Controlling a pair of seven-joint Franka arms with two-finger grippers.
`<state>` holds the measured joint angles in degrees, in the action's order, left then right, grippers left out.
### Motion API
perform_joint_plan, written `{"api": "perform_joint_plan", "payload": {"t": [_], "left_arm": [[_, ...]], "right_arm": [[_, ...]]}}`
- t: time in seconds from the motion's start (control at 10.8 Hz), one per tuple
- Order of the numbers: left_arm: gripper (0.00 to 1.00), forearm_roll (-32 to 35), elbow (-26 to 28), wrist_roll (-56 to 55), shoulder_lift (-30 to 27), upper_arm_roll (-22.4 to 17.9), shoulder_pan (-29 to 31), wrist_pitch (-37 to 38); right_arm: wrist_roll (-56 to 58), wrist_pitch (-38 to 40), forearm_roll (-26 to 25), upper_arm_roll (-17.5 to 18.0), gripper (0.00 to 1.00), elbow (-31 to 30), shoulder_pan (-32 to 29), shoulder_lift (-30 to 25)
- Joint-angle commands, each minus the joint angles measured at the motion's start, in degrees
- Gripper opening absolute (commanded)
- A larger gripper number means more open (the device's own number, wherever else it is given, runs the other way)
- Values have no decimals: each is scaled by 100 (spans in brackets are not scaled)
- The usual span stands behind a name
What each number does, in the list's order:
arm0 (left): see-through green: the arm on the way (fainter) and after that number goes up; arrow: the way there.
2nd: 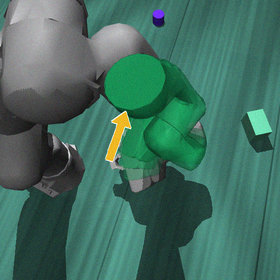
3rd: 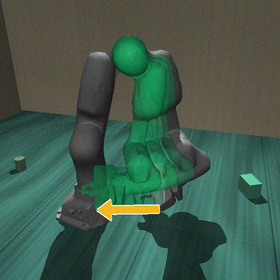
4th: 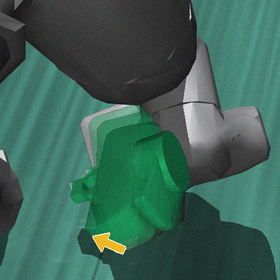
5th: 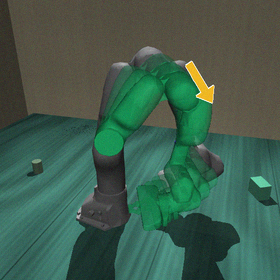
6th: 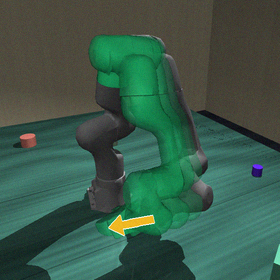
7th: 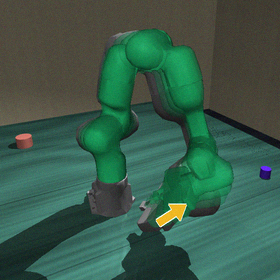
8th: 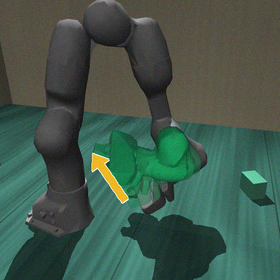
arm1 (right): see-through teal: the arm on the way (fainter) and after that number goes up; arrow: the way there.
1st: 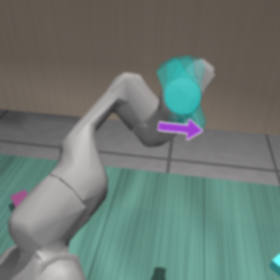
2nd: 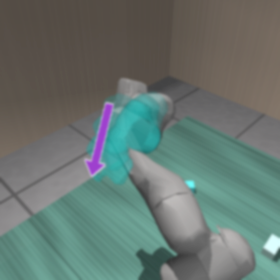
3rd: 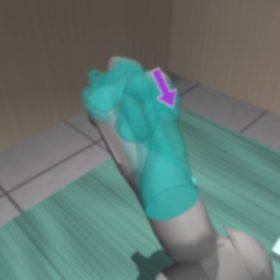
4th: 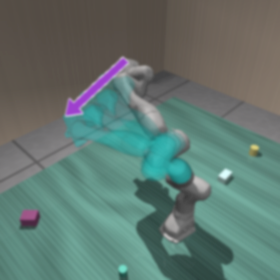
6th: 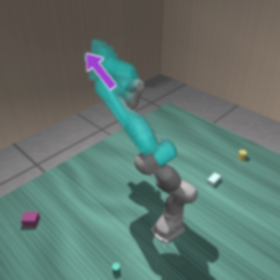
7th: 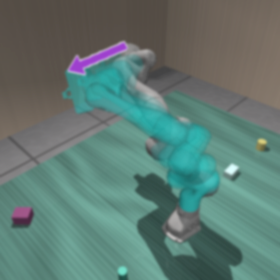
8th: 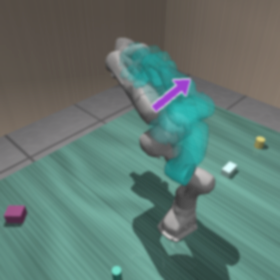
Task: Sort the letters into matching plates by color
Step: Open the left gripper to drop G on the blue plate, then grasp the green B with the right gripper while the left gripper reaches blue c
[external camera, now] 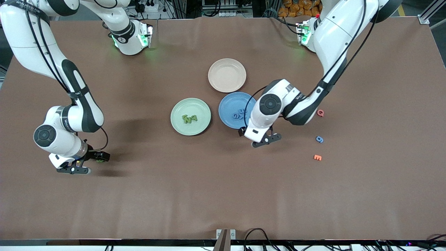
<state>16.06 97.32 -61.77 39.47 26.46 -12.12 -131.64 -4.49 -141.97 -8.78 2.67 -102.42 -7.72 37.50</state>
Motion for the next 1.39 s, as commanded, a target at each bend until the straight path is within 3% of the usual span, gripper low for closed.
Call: {"api": "perform_joint_plan", "payload": {"t": [0.0,0.28,0.55,0.83,1.02,1.29], "left_arm": [[100,29,146,770,-211,17,358,296],[100,46,269,868,-255,8,534,306],[100,511,349,964,-290,8,736,306],[100,521,410,1718,-290,8,1158,306],[100,538,428,1940,-185,8,1343,253],[100,538,428,2090,-159,8,1476,253]], "right_arm": [[9,-94,-247,155,100,135,-212,196],[1,-225,-274,164,100,117,-238,248],[9,-349,-282,164,96,65,-273,293],[0,-358,-440,164,94,-163,-335,205],[0,-472,-441,190,86,-190,-335,196],[0,-472,-449,190,55,-190,-335,196]]}}
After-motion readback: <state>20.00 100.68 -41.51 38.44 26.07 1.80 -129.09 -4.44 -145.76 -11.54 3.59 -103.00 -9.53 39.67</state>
